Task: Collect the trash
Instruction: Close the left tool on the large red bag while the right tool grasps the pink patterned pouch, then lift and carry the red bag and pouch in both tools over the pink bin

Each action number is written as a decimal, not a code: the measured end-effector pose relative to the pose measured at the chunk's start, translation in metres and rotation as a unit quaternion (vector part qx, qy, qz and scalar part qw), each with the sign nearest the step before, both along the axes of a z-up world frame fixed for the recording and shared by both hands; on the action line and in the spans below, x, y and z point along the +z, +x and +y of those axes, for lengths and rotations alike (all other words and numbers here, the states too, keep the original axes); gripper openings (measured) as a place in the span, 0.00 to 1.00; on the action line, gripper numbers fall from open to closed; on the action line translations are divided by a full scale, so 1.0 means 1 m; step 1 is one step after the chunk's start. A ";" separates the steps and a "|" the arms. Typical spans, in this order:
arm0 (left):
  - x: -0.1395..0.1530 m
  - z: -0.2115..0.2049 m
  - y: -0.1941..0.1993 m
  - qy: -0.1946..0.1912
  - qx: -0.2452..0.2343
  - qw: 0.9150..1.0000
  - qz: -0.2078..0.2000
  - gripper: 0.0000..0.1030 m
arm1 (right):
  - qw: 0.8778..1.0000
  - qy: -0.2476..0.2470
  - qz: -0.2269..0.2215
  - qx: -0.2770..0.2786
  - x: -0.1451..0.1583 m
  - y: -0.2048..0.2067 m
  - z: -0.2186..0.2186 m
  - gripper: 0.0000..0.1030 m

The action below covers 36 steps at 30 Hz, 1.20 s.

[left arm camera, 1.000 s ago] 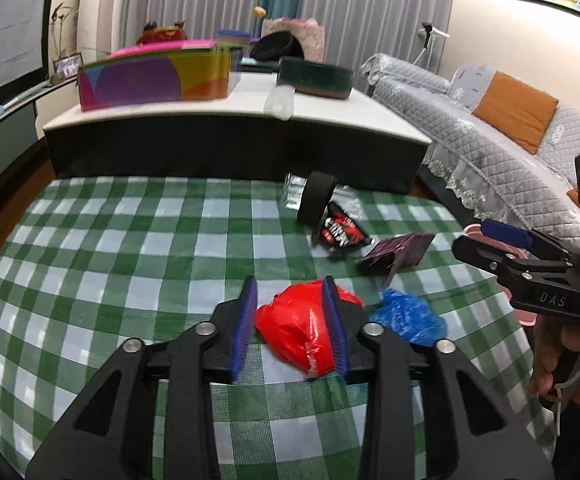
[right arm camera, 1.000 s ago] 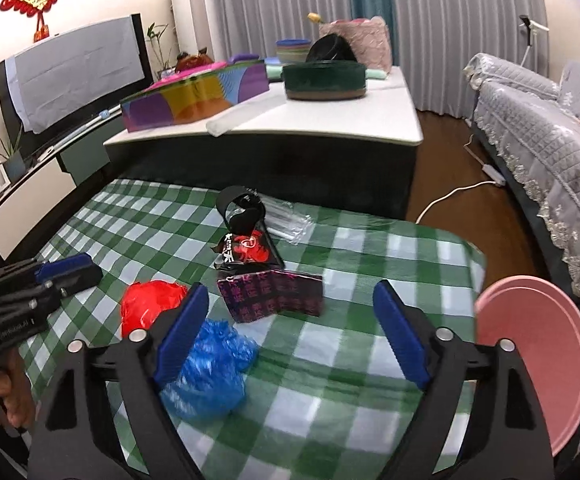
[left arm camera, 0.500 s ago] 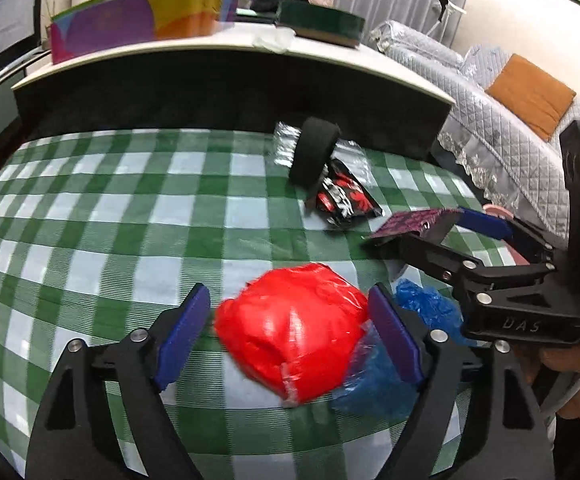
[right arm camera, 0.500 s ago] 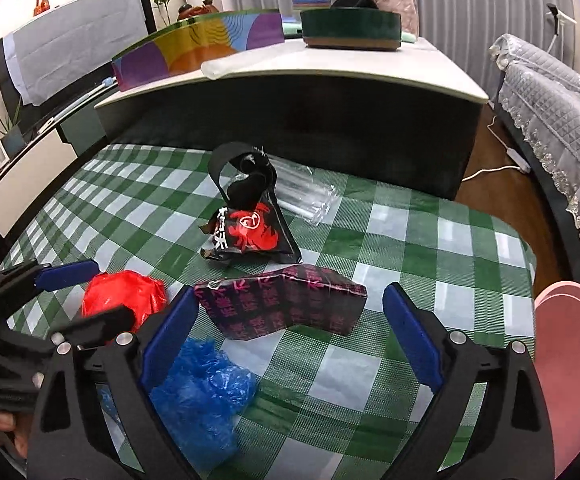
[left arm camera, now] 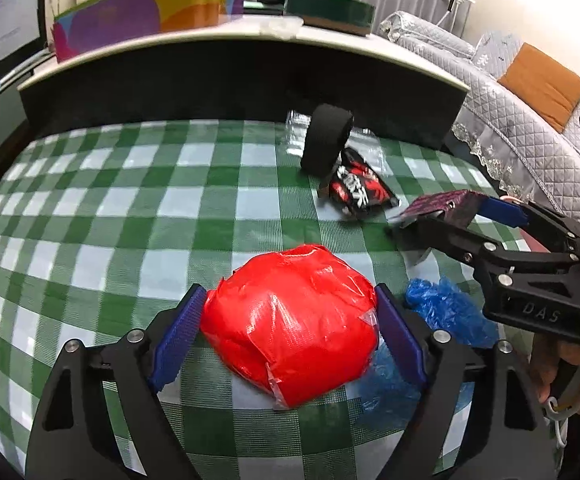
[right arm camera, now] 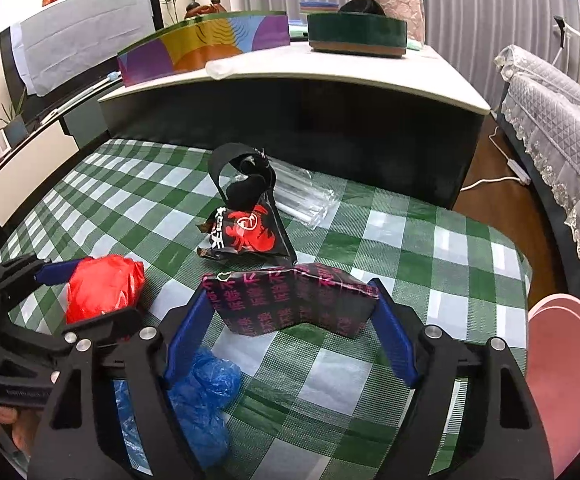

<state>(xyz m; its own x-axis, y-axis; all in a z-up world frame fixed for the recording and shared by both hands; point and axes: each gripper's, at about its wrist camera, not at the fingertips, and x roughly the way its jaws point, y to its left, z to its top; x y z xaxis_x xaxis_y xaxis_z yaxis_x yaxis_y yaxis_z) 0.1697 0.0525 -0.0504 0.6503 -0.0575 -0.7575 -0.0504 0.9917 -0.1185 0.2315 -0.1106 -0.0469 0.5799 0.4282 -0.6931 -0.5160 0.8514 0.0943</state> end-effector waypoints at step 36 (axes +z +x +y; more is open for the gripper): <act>0.091 -0.027 -0.066 0.039 -0.026 0.987 -0.152 0.78 | 0.988 0.012 -0.136 -0.076 0.141 -0.106 -0.098 0.73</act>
<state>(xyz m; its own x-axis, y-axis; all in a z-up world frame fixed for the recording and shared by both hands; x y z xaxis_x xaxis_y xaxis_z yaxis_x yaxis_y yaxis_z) 0.1038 0.0251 0.0403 0.8456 -0.0460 -0.5318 0.0269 0.9987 -0.0437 0.1254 -0.2088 0.0945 0.8021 0.3354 -0.4941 -0.3907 0.9205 -0.0094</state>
